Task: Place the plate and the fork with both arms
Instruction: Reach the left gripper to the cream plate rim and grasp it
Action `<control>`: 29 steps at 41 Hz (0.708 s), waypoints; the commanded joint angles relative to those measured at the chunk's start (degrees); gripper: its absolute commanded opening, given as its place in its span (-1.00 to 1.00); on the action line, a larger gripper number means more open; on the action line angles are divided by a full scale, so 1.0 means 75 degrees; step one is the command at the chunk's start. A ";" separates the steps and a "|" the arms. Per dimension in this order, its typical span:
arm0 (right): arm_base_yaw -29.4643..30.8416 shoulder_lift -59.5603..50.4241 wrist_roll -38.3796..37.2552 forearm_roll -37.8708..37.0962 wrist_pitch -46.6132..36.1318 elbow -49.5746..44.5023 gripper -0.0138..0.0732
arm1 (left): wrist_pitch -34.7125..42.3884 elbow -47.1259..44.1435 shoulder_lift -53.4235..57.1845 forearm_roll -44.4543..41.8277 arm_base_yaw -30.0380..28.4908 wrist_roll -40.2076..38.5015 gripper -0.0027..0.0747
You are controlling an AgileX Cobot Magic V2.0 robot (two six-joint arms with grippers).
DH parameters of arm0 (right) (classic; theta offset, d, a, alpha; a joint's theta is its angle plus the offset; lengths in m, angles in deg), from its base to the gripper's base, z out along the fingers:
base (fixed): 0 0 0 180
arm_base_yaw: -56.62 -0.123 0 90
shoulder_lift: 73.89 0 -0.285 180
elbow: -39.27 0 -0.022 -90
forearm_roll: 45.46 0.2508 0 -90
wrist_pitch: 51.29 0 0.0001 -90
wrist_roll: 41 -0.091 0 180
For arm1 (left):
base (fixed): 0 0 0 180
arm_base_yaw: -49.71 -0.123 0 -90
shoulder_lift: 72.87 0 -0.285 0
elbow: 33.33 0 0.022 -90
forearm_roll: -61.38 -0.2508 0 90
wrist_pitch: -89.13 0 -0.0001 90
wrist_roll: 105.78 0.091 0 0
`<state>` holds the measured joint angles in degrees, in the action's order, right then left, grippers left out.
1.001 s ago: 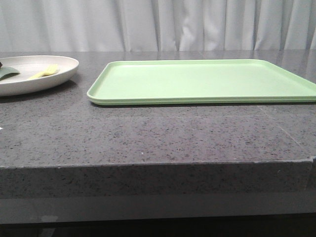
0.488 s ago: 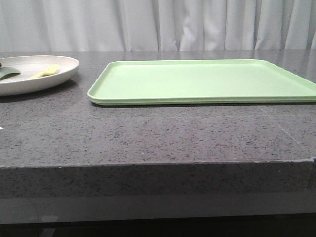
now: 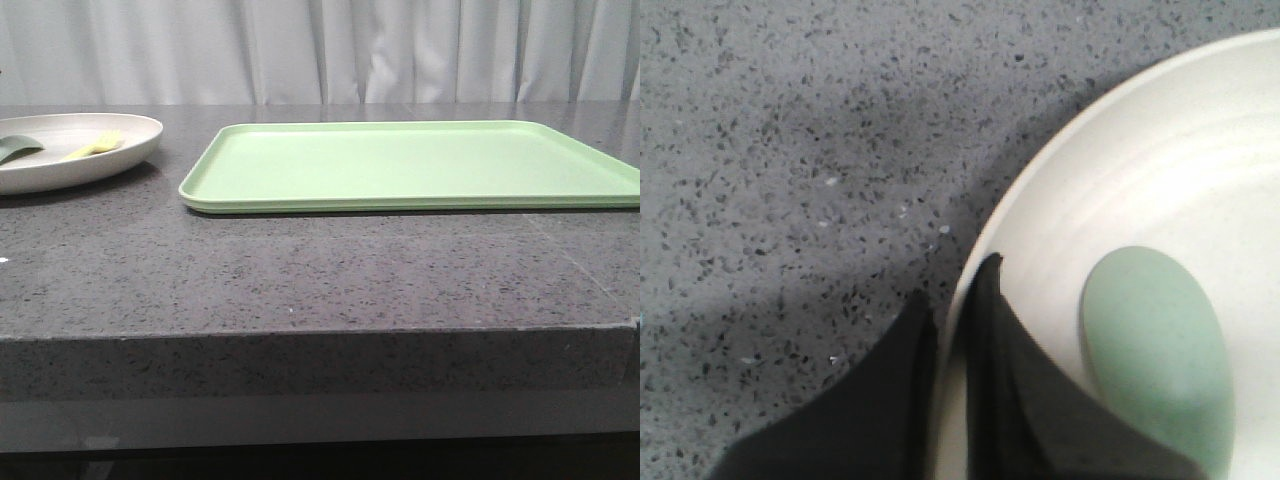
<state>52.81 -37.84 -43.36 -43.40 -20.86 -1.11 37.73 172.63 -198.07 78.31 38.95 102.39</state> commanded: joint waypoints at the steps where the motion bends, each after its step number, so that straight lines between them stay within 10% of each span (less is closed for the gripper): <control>1: 0.0038 0.0088 0.0040 -0.0046 -0.0561 0.0266 0.45 | 0.0238 0.0287 0.0380 0.0158 -0.0030 -0.0108 -0.98; 29: 0.0038 0.0088 0.0040 -0.0046 -0.0508 0.0266 0.45 | -0.1315 0.1575 0.0380 0.2021 -0.0514 -0.0061 -0.98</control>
<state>52.81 -37.84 -43.36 -43.40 -20.59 -1.11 27.06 182.08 -198.23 88.17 35.14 102.06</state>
